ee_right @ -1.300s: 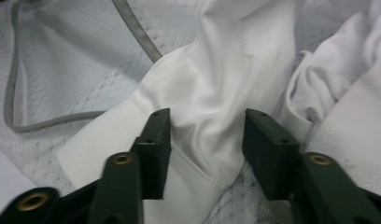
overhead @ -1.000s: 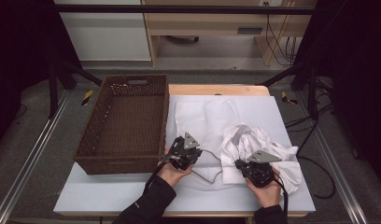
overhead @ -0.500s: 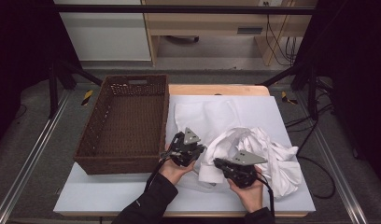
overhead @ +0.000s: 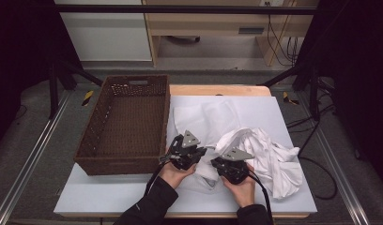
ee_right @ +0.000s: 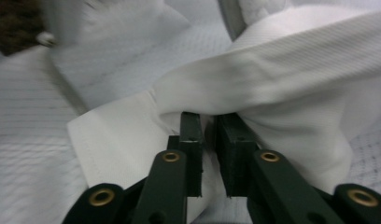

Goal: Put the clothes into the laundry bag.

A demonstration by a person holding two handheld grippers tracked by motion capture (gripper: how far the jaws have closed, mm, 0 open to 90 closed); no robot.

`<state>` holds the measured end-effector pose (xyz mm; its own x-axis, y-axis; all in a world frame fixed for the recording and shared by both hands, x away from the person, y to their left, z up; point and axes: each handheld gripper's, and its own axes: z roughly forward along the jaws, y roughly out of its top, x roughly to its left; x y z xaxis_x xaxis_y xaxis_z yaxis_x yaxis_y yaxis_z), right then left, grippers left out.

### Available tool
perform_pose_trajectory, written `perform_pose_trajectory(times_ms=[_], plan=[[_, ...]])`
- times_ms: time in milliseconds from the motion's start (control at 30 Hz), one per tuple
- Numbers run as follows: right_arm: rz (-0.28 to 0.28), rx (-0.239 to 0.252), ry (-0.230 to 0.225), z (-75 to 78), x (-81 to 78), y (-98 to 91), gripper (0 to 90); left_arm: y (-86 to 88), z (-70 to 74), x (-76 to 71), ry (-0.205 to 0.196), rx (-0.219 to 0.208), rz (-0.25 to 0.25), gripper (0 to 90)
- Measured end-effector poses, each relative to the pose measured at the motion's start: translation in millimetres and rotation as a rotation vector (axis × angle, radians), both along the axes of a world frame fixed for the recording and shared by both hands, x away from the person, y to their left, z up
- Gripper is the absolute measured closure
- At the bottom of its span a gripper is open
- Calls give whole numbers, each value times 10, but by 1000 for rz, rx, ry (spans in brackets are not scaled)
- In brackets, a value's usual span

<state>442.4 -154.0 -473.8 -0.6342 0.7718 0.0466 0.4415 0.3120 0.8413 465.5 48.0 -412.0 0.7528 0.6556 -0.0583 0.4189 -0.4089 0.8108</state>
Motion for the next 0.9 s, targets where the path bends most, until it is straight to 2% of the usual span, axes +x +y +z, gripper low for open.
perform_pose_trajectory(times_ms=[67, 133, 167, 200, 233, 300, 333, 367, 467, 500, 567, 600, 700, 733, 800, 833, 900], plan=[[10, 31, -5, 70, -87, -80, 694, 14, -27, 0, 5, 0, 3, 886], [18, 53, -36, 147, -182, -184, 651, 24, -52, -1, 8, -1, 6, 886], [18, 53, -36, 147, -182, -184, 651, 30, -58, 0, 11, -1, 6, 886], [-9, 58, -67, 222, -227, -292, 600, 35, -67, 0, 10, -5, 7, 886], [-9, 58, -67, 222, -227, -292, 600, 35, -67, 0, 10, -5, 7, 885], [-60, 43, -85, 239, -181, -348, 529, 36, -74, -2, 10, -4, 8, 886], [-79, 45, -78, 224, -135, -358, 501, 37, -75, -4, 10, -2, 6, 885], [-97, 39, -50, 158, -24, -330, 487, 40, -77, -8, 7, 1, 6, 885], [-94, 23, -31, 86, 73, -278, 531, 42, -80, -6, 9, 0, 6, 885], [-103, 20, -8, 46, 121, -240, 588, 44, -81, -5, 10, -1, 6, 886], [-94, 21, 10, 11, 168, -217, 703, 46, -88, 0, 12, -1, 7, 886], [-90, 21, 36, 22, 171, -235, 857, 49, -99, 9, 14, -3, 9, 885], [-89, 35, 40, 76, 127, -282, 896, 48, -108, 10, 15, -4, 11, 886], [-84, 51, 9, 143, 73, -328, 900, 49, -111, 10, 16, -4, 11, 886], [-77, 72, -23, 228, -4, -355, 900, 48, -110, 11, 16, -3, 13, 886], [-77, 72, -23, 228, -4, -355, 900, 49, -107, 13, 18, -3, 14, 886], [-40, 93, -77, 338, -120, -356, 899, 53, -87, 15, 17, -2, 15, 886]])
